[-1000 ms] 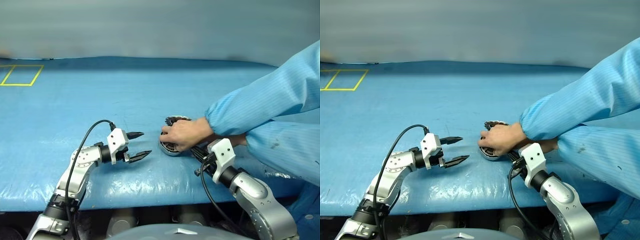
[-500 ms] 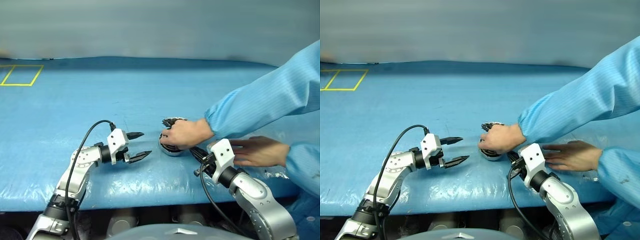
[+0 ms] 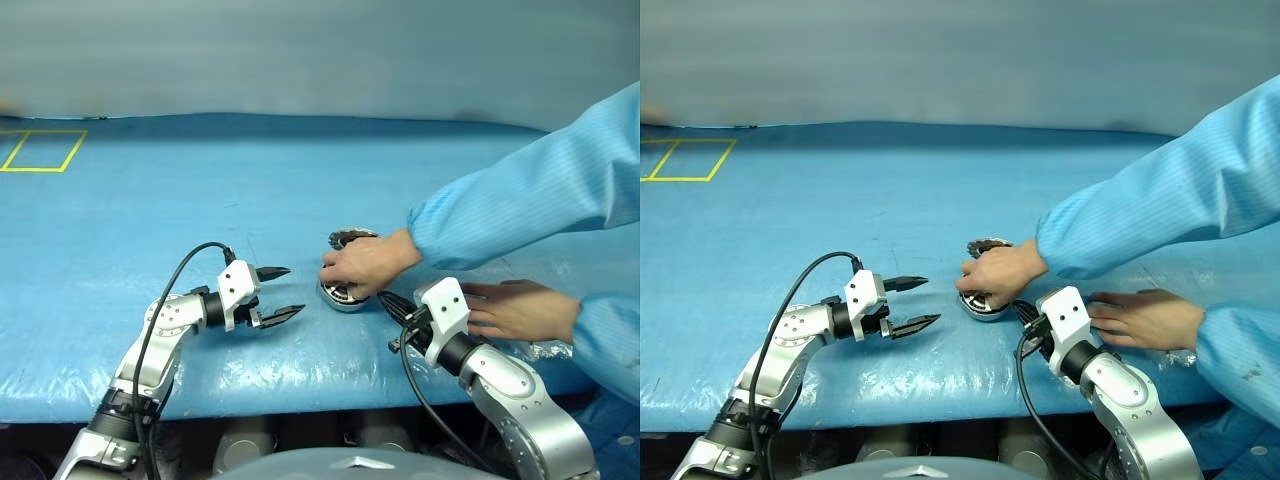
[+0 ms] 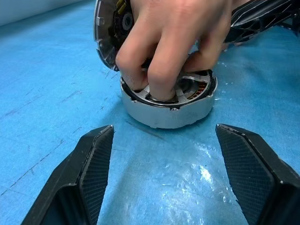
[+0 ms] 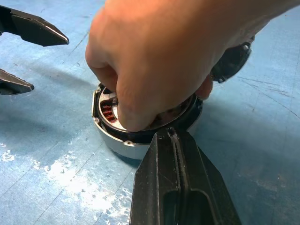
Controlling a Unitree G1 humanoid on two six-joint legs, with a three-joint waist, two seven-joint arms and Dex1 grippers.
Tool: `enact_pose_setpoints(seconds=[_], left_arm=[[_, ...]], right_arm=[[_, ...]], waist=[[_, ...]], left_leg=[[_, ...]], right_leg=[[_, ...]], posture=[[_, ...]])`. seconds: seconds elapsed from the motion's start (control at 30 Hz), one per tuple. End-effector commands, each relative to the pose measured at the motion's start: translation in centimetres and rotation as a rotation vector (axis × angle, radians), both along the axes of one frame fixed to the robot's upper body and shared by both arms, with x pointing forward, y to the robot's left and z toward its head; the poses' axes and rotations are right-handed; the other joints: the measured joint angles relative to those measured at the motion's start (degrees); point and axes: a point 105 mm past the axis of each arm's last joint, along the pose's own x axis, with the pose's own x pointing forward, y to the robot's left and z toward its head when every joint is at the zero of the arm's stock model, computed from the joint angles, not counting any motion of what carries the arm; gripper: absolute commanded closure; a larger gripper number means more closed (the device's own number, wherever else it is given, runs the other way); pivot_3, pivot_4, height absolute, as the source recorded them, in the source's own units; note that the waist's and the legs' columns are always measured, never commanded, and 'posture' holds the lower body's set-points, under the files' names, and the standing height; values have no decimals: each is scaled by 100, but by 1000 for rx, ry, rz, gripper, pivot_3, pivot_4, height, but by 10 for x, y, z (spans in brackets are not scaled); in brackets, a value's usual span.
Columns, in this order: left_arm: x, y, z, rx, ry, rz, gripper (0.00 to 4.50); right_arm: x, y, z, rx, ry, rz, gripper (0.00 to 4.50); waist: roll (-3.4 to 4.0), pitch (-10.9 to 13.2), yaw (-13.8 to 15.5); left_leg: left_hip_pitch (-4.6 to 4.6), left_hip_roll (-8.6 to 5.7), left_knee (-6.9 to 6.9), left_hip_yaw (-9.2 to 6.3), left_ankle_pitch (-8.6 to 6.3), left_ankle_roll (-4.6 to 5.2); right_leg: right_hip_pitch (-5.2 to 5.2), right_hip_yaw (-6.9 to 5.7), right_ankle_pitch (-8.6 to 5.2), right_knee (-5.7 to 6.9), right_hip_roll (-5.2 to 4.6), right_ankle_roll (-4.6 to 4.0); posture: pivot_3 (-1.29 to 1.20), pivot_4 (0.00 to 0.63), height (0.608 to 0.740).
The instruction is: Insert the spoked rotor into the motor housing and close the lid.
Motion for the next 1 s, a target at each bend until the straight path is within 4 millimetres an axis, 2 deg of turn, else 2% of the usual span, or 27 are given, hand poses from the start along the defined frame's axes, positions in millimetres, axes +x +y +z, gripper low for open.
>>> enact_pose_setpoints(seconds=[0.03,1.0], left_arm=[[2,-1,5,-1,-30,-9,807],[3,0,9,-10,-33,-15,807]], right_arm=[[2,0,11,3,-45,0,4500],[2,0,9,-2,-42,-5,4500]], waist=[[0,0,0],[0,0,0]], left_leg=[[0,0,0,0,0,0],[0,0,0,0,0,0]], right_leg=[[0,0,0,0,0,0],[1,0,0,0,0,0]], posture=[[0,150,740],[0,150,740]])
